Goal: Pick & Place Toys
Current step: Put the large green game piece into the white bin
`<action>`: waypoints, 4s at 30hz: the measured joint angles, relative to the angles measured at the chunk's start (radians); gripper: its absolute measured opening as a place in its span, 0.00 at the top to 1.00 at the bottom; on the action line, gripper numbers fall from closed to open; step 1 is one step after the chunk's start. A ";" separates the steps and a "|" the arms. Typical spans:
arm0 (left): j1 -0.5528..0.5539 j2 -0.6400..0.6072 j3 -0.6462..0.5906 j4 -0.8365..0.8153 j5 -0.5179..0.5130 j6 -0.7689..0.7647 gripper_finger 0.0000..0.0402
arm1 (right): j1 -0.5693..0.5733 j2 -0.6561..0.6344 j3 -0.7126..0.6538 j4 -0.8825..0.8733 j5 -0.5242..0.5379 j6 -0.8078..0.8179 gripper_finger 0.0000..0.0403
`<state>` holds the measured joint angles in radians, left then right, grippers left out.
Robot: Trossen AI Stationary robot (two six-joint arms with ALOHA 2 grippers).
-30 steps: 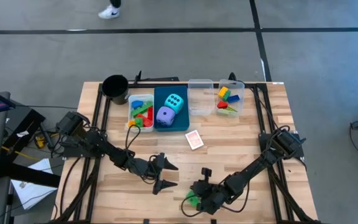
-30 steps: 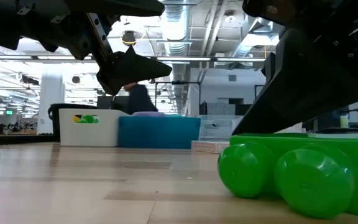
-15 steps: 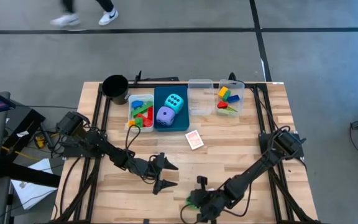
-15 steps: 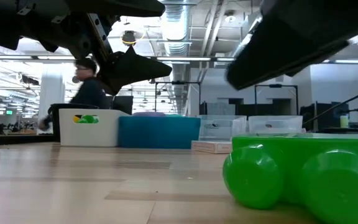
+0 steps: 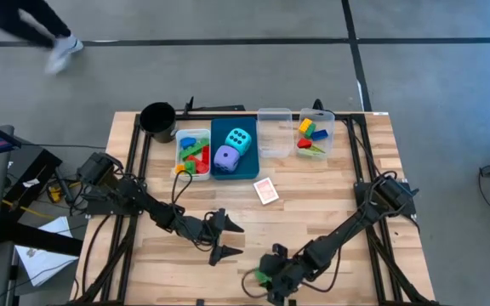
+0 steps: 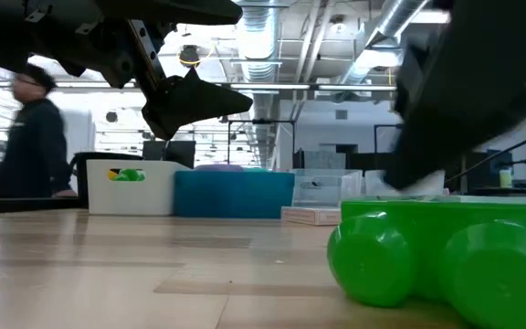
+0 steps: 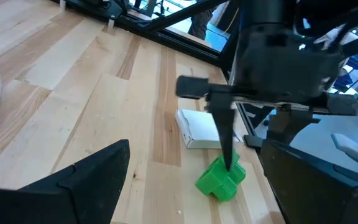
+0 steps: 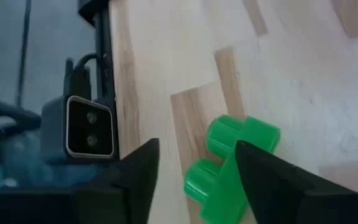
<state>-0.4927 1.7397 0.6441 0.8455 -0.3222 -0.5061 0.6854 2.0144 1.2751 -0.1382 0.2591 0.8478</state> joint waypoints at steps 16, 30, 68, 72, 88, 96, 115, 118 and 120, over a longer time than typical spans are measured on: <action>0.000 0.000 0.000 -0.001 0.041 0.001 0.11 | -0.039 0.001 0.123 -0.259 -0.075 0.165 0.49; 0.000 0.000 0.000 -0.001 0.040 0.001 0.11 | -0.033 0.003 0.175 -0.371 -0.029 0.201 0.52; 0.000 0.000 0.000 0.000 0.040 0.000 0.11 | -0.032 0.005 0.157 -0.335 -0.018 0.229 0.59; 0.000 0.000 0.000 0.000 0.040 -0.001 0.11 | -0.040 0.025 0.159 -0.342 -0.024 0.240 0.59; 0.000 0.000 0.000 -0.027 0.041 -0.001 0.11 | -0.088 0.107 0.185 -0.301 -0.183 0.208 0.89; 0.000 0.000 0.000 -0.031 0.042 -0.001 0.11 | -0.084 0.115 0.361 -0.466 -0.164 0.033 0.94; 0.039 -0.055 0.000 -0.013 0.040 -0.008 0.11 | -0.070 0.112 0.719 -0.998 0.195 -0.069 0.96; 0.043 -0.088 0.000 -0.013 0.037 -0.080 0.11 | -0.061 0.112 0.719 -1.002 0.235 -0.070 0.95; 0.034 -0.105 0.000 -0.013 0.039 -0.104 0.11 | -0.056 0.112 0.719 -1.003 0.255 -0.076 0.96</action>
<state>-0.4590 1.6344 0.6437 0.8326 -0.2829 -0.6106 0.6297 2.1265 1.9942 -1.1408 0.5136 0.7714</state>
